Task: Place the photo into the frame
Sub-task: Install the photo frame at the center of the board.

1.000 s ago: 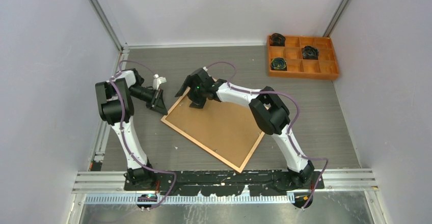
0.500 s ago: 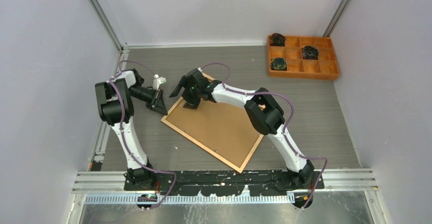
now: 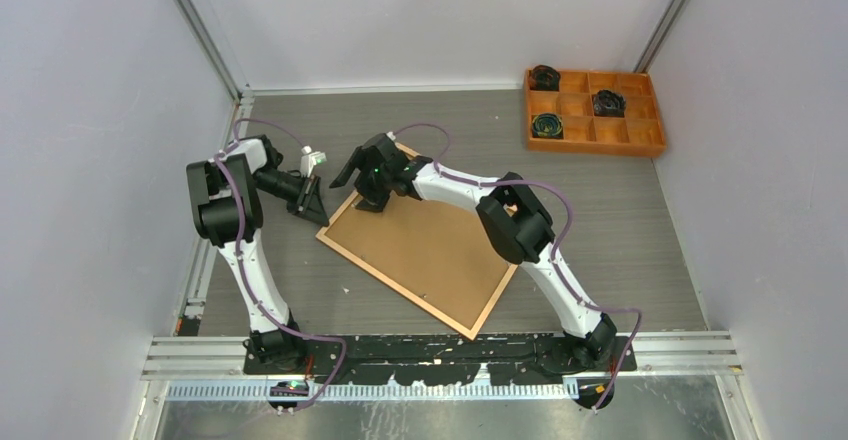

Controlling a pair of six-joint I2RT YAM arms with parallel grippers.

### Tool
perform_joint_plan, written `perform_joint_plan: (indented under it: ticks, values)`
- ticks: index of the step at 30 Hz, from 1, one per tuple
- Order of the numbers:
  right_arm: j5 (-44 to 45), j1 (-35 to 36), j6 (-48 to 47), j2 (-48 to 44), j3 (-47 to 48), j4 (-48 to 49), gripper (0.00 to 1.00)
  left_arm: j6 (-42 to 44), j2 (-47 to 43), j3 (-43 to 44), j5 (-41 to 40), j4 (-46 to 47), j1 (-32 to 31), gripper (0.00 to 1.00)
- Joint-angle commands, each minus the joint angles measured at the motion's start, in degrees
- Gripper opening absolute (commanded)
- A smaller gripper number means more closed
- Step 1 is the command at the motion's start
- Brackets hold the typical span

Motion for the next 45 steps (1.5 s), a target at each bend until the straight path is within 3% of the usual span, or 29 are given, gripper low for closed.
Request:
perform_joint_plan:
  ticks: [1,30,35,40,42,45]
  values:
    - [1.77,0.38,1.62,1.48,0.4,-0.69,0.89,0.44,-1.45,-0.55,-2.09,1.95,-0.74,0.18]
    - [6.12,0.37,0.73,1.76,2.01,-0.19,0.88,0.32,-2.07,-0.27,-2.96,1.74,-1.11,0.18]
    - [3.74,0.44,-5.01,-5.17,-2.99,1.8,0.89,0.54,-2.96,0.7,-3.62,-0.21,-1.06,0.19]
    - [0.86,1.1,-21.26,-19.02,-16.07,-1.43,0.89,1.0,-6.24,1.76,-4.47,-2.29,-0.47,0.36]
    - [3.54,3.29,-29.52,-24.03,-19.56,-8.63,0.89,1.04,-7.9,2.08,-4.94,-3.02,-0.26,0.47]
    - [9.48,7.42,-37.77,-30.46,-25.62,-15.61,0.88,1.38,-11.04,1.91,-5.68,-4.37,-0.08,0.56]
